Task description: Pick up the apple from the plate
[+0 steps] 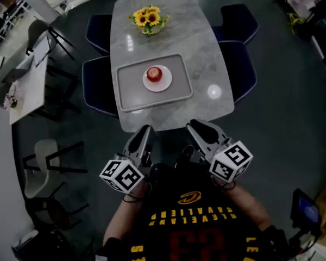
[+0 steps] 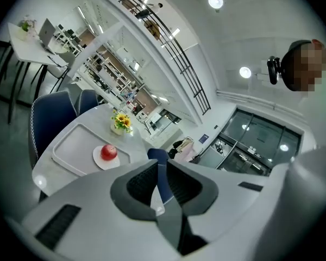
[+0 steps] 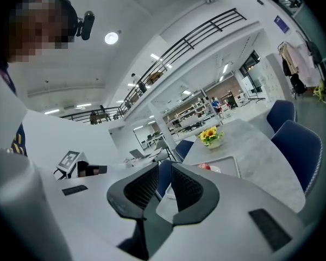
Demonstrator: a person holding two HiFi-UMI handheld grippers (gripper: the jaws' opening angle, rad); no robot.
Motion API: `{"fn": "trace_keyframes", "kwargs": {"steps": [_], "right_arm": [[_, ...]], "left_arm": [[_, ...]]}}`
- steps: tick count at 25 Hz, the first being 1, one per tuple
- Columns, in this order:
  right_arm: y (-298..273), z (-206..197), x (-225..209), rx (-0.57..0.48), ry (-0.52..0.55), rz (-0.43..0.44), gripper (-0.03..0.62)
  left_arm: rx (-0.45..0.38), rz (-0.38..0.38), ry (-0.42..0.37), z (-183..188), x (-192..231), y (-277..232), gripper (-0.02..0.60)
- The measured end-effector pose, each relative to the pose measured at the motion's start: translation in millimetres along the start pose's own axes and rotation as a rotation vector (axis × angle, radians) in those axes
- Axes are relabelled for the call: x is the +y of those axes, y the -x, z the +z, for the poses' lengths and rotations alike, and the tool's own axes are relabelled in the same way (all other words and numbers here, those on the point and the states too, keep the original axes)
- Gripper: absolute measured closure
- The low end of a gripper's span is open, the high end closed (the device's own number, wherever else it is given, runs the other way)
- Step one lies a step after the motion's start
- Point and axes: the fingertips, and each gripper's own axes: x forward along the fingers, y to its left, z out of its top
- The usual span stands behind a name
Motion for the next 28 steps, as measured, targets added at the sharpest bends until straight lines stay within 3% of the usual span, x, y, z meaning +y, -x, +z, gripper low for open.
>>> {"fn": "trace_keyframes", "kwargs": {"steps": [5,11,14,16,20,24,28], "right_arm": [[-9,-1,-29,0.028,-0.006,0.004,0.534],[-20,-2,-42,0.046,-0.029,-0.007,0.533],[-44,-6,-71,0.074,-0.032,-0.023,0.531],[-58,-11,-90,0.096,-0.053,-0.041,0.482],[-76,-17,-103,0.133,-0.089,-0.070,0.477],[-106,-19,-121,0.173,-0.118,-0.095,0.477],[-143,-29,-150,0.229,-0.154,-0.101,0.477]], "left_arm": [[-0.005,0.086,0.003,-5,25,-16,0.540],[0.019,0.128,-0.009,-2,36,-23,0.540],[0.040,0.144,0.008,-2,57,-48,0.540],[0.052,0.158,0.017,-2,71,-64,0.540],[0.071,0.190,0.019,4,94,-76,0.538],[0.116,0.232,0.007,12,123,-96,0.453],[0.178,0.275,0.010,14,160,-127,0.445]]}}
